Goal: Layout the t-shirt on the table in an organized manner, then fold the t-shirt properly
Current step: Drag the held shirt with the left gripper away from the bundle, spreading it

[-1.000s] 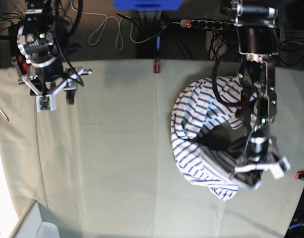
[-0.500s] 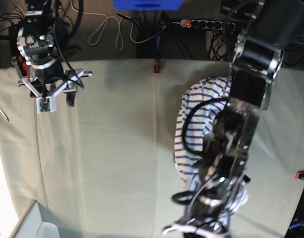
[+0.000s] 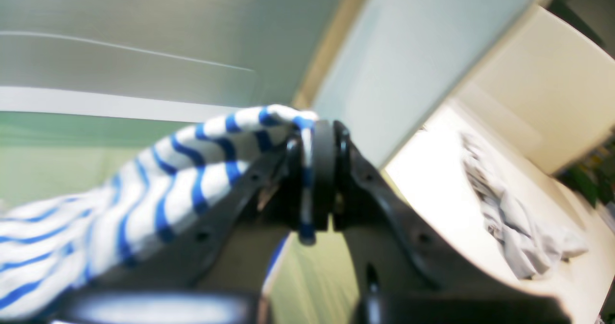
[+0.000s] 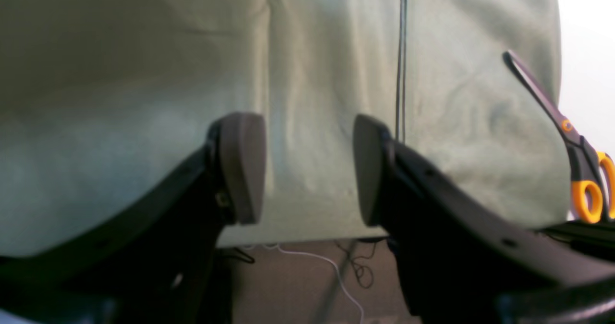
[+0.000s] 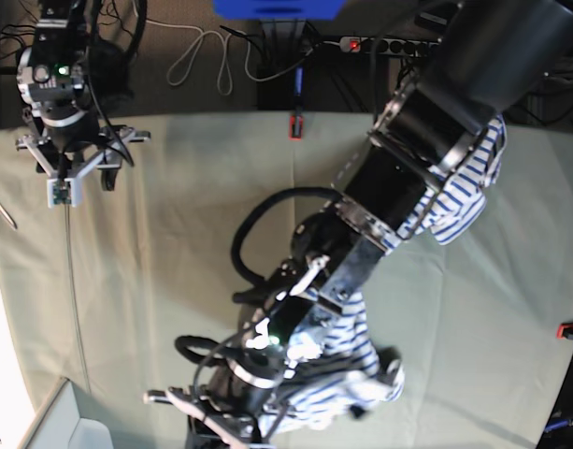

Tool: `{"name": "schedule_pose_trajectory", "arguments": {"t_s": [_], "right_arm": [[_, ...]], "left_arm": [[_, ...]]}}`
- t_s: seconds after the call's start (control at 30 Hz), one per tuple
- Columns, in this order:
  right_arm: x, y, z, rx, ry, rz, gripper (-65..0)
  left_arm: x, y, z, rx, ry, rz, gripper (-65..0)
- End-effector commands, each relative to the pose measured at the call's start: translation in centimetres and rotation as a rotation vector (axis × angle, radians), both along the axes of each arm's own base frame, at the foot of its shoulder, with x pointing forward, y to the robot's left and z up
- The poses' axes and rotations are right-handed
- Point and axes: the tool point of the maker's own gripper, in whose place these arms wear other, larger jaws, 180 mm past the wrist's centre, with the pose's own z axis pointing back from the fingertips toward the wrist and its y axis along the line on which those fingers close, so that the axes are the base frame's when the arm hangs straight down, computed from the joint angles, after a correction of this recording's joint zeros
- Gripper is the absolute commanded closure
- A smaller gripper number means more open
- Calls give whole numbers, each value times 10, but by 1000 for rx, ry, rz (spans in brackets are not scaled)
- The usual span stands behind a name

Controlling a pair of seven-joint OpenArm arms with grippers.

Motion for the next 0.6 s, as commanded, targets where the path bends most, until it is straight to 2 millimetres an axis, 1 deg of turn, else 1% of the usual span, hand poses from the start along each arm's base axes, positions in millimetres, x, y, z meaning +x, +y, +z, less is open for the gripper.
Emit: {"name": "schedule_pose_trajectory", "arguments": {"t_s": [0.0,0.1,0.2,0.27,0.33,0.47,0.57], "right_arm": [[4,-1,10,-10,-38,14,-306],[-1,0,6,-8,-22,15,-306],[-3,1,6,-6,-19,16,-306],[-2,2,6,-6,-19,17,-306],[-2,3,6,-3,-21,18,-306],[-2,4,5,-1,-21,18,-306],[-2,4,5,-1,-19,18,-306]], "left_arm": [[5,1,32,-30,-84,8,-1],[7,4,32,-26,-86,13,-1],[19,31,35,-35,-87,70,-1],[25,43,39,-54,-88,101,-1],[27,48,40,-62,-88,113,-1],[25,50,44,-68,-97,112,-1],[28,63,45,-53,-108,127,-1]]}}
